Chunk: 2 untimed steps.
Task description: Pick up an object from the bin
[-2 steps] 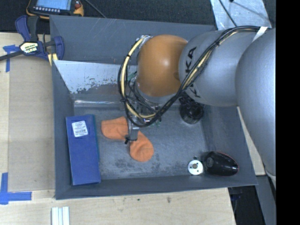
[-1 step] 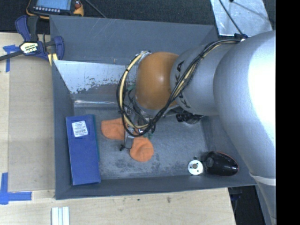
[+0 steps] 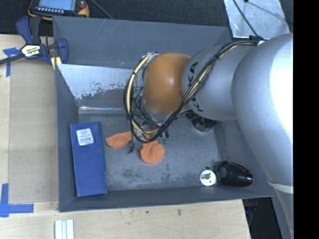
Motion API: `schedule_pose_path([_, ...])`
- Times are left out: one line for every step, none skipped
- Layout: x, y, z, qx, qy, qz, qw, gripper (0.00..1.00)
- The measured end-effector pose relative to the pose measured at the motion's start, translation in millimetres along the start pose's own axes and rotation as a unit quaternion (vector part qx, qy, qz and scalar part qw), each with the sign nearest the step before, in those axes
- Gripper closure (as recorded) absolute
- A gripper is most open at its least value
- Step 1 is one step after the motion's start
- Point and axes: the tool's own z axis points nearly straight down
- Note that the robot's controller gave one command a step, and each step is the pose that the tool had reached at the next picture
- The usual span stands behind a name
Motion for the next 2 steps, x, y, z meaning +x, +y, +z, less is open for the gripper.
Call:
schedule_pose_path([-0.6, -0.1, -0.8, 0.0, -0.0002, 0.0, 1.0, 1.0])
schedule_pose_path([0.8, -0.3, -4.4, 0.0, 0.0022, 0.0, 1.0, 1.0])
